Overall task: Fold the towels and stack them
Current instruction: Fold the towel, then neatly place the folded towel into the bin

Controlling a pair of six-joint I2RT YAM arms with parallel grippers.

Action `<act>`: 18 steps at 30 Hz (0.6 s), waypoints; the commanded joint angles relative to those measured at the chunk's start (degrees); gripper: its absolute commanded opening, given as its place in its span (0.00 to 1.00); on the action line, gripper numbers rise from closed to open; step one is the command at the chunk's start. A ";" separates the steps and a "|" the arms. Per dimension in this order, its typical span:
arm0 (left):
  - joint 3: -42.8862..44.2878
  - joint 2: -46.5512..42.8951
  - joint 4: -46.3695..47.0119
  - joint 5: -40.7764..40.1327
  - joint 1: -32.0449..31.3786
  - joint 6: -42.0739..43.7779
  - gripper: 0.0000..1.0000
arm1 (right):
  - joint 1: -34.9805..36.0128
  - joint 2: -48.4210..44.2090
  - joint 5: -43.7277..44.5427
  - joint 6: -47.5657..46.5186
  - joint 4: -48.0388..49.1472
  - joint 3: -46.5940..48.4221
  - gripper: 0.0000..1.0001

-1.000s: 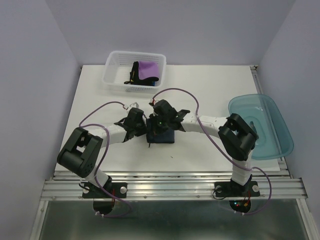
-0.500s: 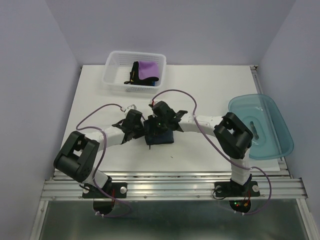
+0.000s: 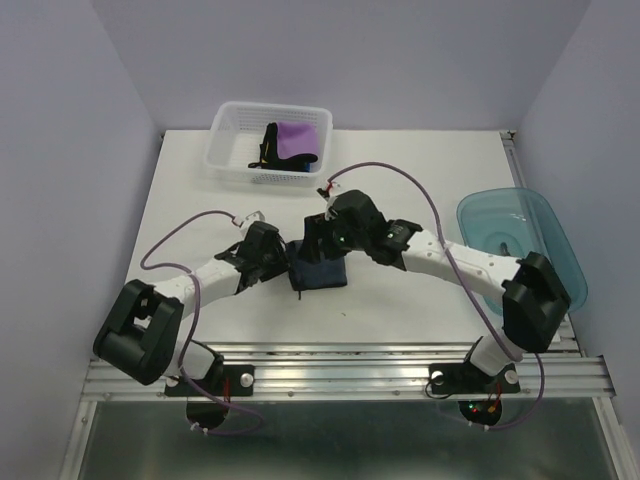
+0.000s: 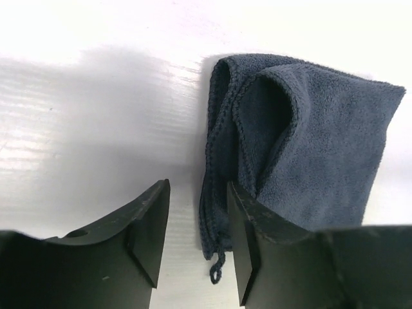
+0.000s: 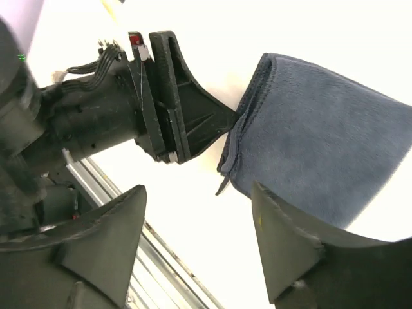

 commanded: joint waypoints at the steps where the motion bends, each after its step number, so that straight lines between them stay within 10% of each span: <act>1: -0.77 -4.83 -3.67 -2.72 0.54 -1.02 0.56 | 0.45 -4.57 5.27 0.14 -0.04 -3.50 0.75; 4: -0.60 -7.73 -4.03 -2.11 0.54 -1.11 0.70 | 0.45 -7.90 11.14 1.45 -1.54 -5.70 0.99; 18: 5.11 -0.28 2.74 4.06 0.54 6.63 0.89 | 0.36 -19.25 22.86 4.62 -3.31 -15.55 1.00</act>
